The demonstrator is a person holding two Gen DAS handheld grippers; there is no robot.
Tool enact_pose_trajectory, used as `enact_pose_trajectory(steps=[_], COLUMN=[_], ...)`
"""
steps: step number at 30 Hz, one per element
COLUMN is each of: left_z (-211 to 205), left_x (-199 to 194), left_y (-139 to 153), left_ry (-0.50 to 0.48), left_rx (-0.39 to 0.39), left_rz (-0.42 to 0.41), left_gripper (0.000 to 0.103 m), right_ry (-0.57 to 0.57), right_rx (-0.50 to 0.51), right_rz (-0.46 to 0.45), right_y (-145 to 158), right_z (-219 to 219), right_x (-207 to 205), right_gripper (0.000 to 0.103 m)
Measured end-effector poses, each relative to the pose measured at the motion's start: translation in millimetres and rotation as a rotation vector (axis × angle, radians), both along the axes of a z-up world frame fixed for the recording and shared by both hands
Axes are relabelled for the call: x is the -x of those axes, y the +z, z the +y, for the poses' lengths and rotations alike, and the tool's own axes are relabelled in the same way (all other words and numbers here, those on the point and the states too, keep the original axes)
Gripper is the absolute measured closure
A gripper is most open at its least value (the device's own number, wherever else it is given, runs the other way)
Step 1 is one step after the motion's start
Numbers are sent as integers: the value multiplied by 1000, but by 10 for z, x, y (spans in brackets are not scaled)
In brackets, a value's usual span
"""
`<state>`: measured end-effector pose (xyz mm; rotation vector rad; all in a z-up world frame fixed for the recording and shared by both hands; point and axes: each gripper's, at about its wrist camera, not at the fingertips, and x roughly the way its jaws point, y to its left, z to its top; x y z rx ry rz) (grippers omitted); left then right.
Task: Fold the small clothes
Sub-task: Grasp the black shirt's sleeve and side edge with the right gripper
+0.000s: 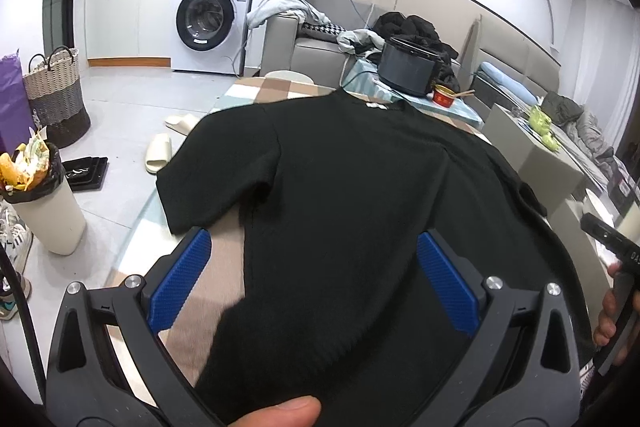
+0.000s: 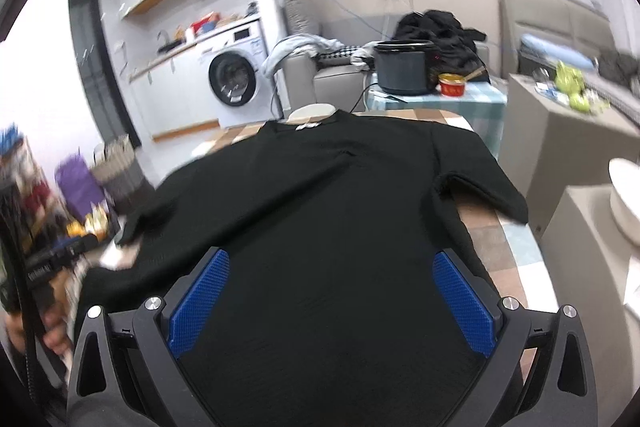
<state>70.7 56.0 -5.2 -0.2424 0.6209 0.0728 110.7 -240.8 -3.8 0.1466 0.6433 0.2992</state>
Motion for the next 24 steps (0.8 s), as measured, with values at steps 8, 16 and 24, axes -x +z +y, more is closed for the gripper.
enact_pose_trajectory(steps=[8, 16, 24], left_z=[97, 104, 120], left_x=[-346, -772, -972], left_y=[124, 124, 79], left_ry=[32, 34, 20], left_rx=[7, -21, -31], left_rz=[13, 49, 58], left_gripper=[1, 15, 15], right_ry=[-91, -252, -381], right_rx=[-142, -295, -523], right_rz=[120, 286, 371], right_y=[-17, -341, -563], right_z=[-488, -1002, -1412], right_x=[-420, -903, -1386], right_gripper=[8, 19, 19])
